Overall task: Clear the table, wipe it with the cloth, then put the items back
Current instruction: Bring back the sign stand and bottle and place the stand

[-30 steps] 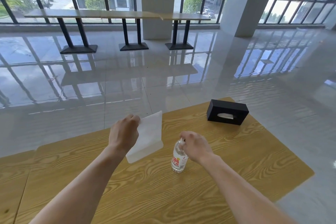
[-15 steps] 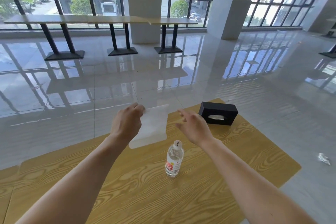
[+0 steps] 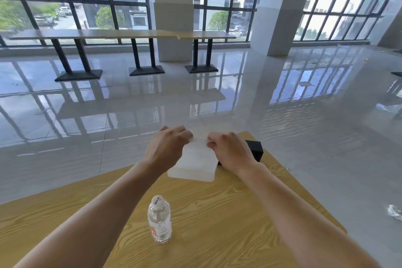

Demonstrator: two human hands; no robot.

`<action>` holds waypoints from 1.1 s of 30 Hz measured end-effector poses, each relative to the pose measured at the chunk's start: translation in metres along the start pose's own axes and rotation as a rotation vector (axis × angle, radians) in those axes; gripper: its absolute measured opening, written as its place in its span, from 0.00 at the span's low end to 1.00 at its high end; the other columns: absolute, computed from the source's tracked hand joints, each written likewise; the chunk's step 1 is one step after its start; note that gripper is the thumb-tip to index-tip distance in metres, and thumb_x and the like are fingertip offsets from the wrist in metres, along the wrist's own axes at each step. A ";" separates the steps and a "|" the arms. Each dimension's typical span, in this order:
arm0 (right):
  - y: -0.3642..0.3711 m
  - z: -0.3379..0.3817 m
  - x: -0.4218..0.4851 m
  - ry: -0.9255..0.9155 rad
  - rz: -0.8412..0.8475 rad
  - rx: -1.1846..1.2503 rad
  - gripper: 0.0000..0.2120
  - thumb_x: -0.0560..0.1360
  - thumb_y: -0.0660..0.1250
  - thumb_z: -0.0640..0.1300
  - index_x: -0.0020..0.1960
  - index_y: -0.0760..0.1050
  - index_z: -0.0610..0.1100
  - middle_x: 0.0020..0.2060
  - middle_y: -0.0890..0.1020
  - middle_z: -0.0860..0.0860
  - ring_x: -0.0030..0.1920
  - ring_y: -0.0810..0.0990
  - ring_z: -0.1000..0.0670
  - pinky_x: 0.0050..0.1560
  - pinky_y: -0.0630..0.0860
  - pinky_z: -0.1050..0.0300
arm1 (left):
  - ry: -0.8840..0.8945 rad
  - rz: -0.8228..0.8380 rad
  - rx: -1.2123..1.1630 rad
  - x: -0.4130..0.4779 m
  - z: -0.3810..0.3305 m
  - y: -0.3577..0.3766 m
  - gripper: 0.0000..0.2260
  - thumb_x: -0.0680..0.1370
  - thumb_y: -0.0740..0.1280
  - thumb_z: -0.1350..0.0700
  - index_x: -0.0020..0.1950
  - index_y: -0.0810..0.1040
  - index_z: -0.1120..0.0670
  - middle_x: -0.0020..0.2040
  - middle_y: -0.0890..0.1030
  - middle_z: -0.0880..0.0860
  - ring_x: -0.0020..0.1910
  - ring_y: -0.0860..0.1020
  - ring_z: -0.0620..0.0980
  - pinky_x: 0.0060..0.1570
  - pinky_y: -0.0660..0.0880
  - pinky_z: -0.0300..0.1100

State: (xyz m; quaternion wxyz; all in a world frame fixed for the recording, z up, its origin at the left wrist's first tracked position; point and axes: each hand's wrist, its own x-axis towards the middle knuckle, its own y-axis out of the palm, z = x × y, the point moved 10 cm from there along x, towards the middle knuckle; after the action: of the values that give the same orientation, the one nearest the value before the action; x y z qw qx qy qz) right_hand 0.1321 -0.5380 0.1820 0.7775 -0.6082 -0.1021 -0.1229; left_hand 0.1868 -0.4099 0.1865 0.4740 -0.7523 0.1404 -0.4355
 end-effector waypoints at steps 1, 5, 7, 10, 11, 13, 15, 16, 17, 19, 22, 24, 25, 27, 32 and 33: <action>-0.002 -0.013 0.000 0.003 0.018 0.012 0.06 0.81 0.63 0.44 0.48 0.78 0.45 0.38 0.84 0.46 0.40 0.81 0.43 0.40 0.77 0.50 | -0.007 -0.003 -0.014 0.007 -0.007 0.006 0.09 0.77 0.68 0.64 0.49 0.82 0.51 0.42 0.81 0.49 0.36 0.79 0.55 0.46 0.74 0.48; -0.009 -0.064 -0.005 0.053 0.070 0.043 0.06 0.80 0.65 0.45 0.47 0.79 0.46 0.39 0.84 0.46 0.42 0.81 0.42 0.41 0.78 0.48 | -0.055 -0.001 -0.082 0.028 -0.031 0.025 0.06 0.76 0.70 0.61 0.50 0.83 0.51 0.44 0.82 0.50 0.42 0.80 0.54 0.46 0.75 0.49; -0.011 -0.088 -0.011 0.080 0.082 0.011 0.06 0.80 0.65 0.47 0.49 0.80 0.48 0.42 0.84 0.48 0.45 0.81 0.42 0.44 0.79 0.48 | -0.077 0.010 -0.125 0.034 -0.040 0.036 0.06 0.76 0.71 0.61 0.52 0.84 0.53 0.46 0.81 0.51 0.44 0.80 0.54 0.43 0.77 0.49; -0.014 -0.119 -0.024 0.138 0.101 -0.003 0.06 0.80 0.65 0.46 0.51 0.81 0.48 0.45 0.85 0.48 0.47 0.82 0.43 0.44 0.77 0.51 | -0.097 0.027 -0.159 0.040 -0.054 0.055 0.07 0.77 0.70 0.61 0.54 0.84 0.55 0.49 0.81 0.51 0.44 0.80 0.54 0.40 0.77 0.46; -0.014 -0.129 -0.029 0.160 0.107 -0.005 0.06 0.80 0.65 0.46 0.51 0.81 0.48 0.45 0.85 0.48 0.47 0.82 0.43 0.43 0.76 0.52 | -0.103 0.041 -0.182 0.042 -0.058 0.063 0.07 0.78 0.69 0.60 0.55 0.84 0.55 0.50 0.81 0.51 0.44 0.80 0.54 0.40 0.77 0.46; -0.017 -0.148 -0.040 0.217 0.105 -0.020 0.06 0.80 0.64 0.46 0.50 0.80 0.49 0.44 0.84 0.49 0.47 0.81 0.44 0.42 0.75 0.53 | -0.102 0.066 -0.234 0.047 -0.066 0.079 0.07 0.79 0.68 0.60 0.55 0.84 0.55 0.51 0.81 0.51 0.44 0.80 0.54 0.41 0.78 0.47; -0.019 -0.165 -0.051 0.275 0.102 -0.044 0.06 0.80 0.64 0.46 0.49 0.80 0.50 0.45 0.84 0.49 0.46 0.81 0.44 0.43 0.76 0.52 | -0.076 0.089 -0.274 0.055 -0.077 0.096 0.07 0.79 0.68 0.61 0.54 0.84 0.55 0.50 0.81 0.51 0.44 0.80 0.55 0.42 0.77 0.46; -0.019 -0.173 -0.057 0.305 0.108 -0.053 0.06 0.80 0.64 0.46 0.49 0.80 0.50 0.45 0.84 0.49 0.46 0.81 0.44 0.44 0.77 0.51 | -0.059 0.102 -0.296 0.059 -0.084 0.104 0.07 0.79 0.68 0.61 0.54 0.84 0.55 0.49 0.81 0.51 0.44 0.80 0.55 0.42 0.77 0.45; -0.020 -0.181 -0.063 0.336 0.110 -0.060 0.06 0.80 0.64 0.45 0.50 0.80 0.50 0.44 0.84 0.49 0.46 0.81 0.43 0.45 0.77 0.51 | -0.047 0.117 -0.319 0.064 -0.090 0.111 0.07 0.79 0.67 0.61 0.54 0.84 0.55 0.49 0.81 0.52 0.44 0.80 0.55 0.42 0.76 0.45; -0.024 -0.196 -0.075 0.400 0.104 -0.079 0.06 0.79 0.64 0.44 0.49 0.80 0.49 0.42 0.84 0.48 0.45 0.81 0.43 0.43 0.76 0.52 | -0.027 0.141 -0.360 0.075 -0.104 0.125 0.07 0.80 0.67 0.60 0.54 0.84 0.55 0.49 0.81 0.51 0.44 0.80 0.54 0.43 0.76 0.45; -0.030 -0.219 -0.088 0.468 0.081 -0.103 0.06 0.79 0.64 0.44 0.47 0.79 0.49 0.41 0.84 0.48 0.45 0.81 0.42 0.41 0.72 0.53 | -0.013 0.149 -0.407 0.091 -0.124 0.144 0.08 0.80 0.67 0.60 0.54 0.85 0.55 0.49 0.81 0.51 0.46 0.80 0.53 0.44 0.73 0.42; -0.035 -0.234 -0.094 0.506 0.074 -0.121 0.06 0.79 0.63 0.44 0.48 0.80 0.49 0.42 0.84 0.48 0.46 0.81 0.42 0.40 0.68 0.54 | -0.010 0.169 -0.430 0.101 -0.138 0.157 0.08 0.80 0.66 0.61 0.55 0.84 0.56 0.49 0.81 0.52 0.47 0.79 0.53 0.46 0.72 0.41; -0.038 -0.242 -0.095 0.524 0.067 -0.127 0.06 0.79 0.63 0.44 0.48 0.80 0.48 0.43 0.84 0.48 0.46 0.81 0.41 0.40 0.69 0.53 | -0.004 0.185 -0.438 0.107 -0.145 0.165 0.08 0.80 0.66 0.61 0.55 0.84 0.56 0.49 0.81 0.53 0.48 0.79 0.53 0.47 0.73 0.43; -0.042 -0.260 -0.098 0.560 0.064 -0.132 0.07 0.79 0.63 0.45 0.48 0.80 0.48 0.42 0.84 0.48 0.46 0.81 0.41 0.39 0.70 0.53 | -0.001 0.201 -0.463 0.121 -0.156 0.181 0.09 0.80 0.65 0.61 0.55 0.84 0.56 0.50 0.81 0.52 0.49 0.79 0.52 0.48 0.74 0.43; -0.047 -0.313 -0.098 0.611 0.052 -0.134 0.08 0.79 0.64 0.46 0.41 0.74 0.49 0.40 0.84 0.48 0.45 0.81 0.41 0.39 0.73 0.51 | 0.046 0.242 -0.470 0.158 -0.186 0.227 0.09 0.80 0.65 0.62 0.55 0.84 0.56 0.51 0.81 0.52 0.50 0.79 0.52 0.51 0.75 0.43; -0.047 -0.325 -0.096 0.614 0.052 -0.137 0.08 0.79 0.64 0.46 0.41 0.74 0.49 0.40 0.84 0.47 0.45 0.81 0.41 0.38 0.72 0.51 | 0.052 0.255 -0.464 0.167 -0.191 0.237 0.09 0.80 0.65 0.62 0.55 0.84 0.56 0.52 0.81 0.52 0.50 0.79 0.52 0.52 0.75 0.43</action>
State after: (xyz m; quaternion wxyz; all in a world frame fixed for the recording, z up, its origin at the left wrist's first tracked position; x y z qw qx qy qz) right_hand 0.0288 -0.8582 0.1181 0.7323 -0.5959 0.1614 -0.2875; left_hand 0.1805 -0.7480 0.1082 0.3361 -0.8057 0.3423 -0.3475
